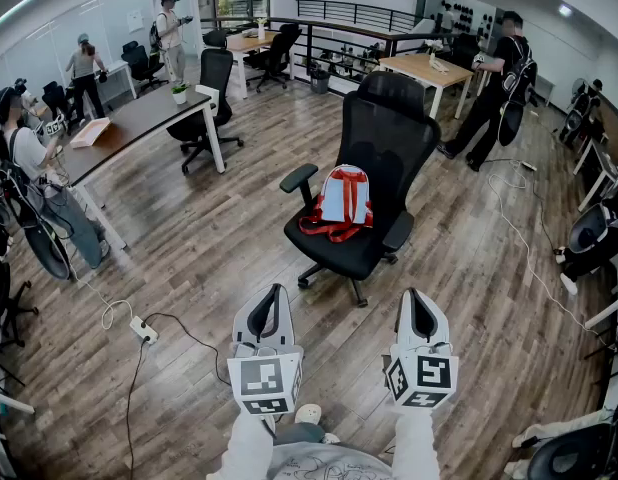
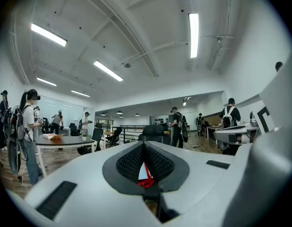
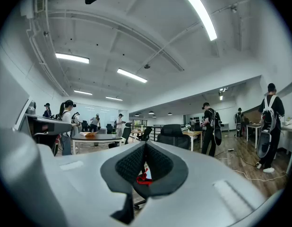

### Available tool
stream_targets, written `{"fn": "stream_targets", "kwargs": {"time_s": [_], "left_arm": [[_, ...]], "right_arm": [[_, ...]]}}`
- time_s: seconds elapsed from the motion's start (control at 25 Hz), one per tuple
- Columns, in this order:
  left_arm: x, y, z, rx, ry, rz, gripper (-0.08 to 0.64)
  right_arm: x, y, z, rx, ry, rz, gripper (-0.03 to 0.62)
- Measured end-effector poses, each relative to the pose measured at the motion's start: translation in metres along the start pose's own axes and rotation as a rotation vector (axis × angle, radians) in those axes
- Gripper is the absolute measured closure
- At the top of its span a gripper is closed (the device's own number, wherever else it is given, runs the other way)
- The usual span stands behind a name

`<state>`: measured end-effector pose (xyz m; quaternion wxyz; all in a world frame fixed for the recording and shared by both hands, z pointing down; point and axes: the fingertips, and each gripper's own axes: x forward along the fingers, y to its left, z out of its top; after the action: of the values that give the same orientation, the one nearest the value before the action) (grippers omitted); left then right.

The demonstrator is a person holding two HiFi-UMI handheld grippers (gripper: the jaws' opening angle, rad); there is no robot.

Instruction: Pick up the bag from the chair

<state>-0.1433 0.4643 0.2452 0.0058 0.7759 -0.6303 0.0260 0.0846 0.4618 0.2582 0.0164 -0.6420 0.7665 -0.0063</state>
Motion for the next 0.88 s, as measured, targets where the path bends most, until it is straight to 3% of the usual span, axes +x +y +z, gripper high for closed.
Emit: {"fn": "stream_targets", "kwargs": {"time_s": [0.88], "left_arm": [[0.054,0.025,-0.007,0.002,0.004,-0.03,0.554]], "right_arm": [[0.059,0.002,-0.012,0.031,-0.005,-0.029,0.581]]}}
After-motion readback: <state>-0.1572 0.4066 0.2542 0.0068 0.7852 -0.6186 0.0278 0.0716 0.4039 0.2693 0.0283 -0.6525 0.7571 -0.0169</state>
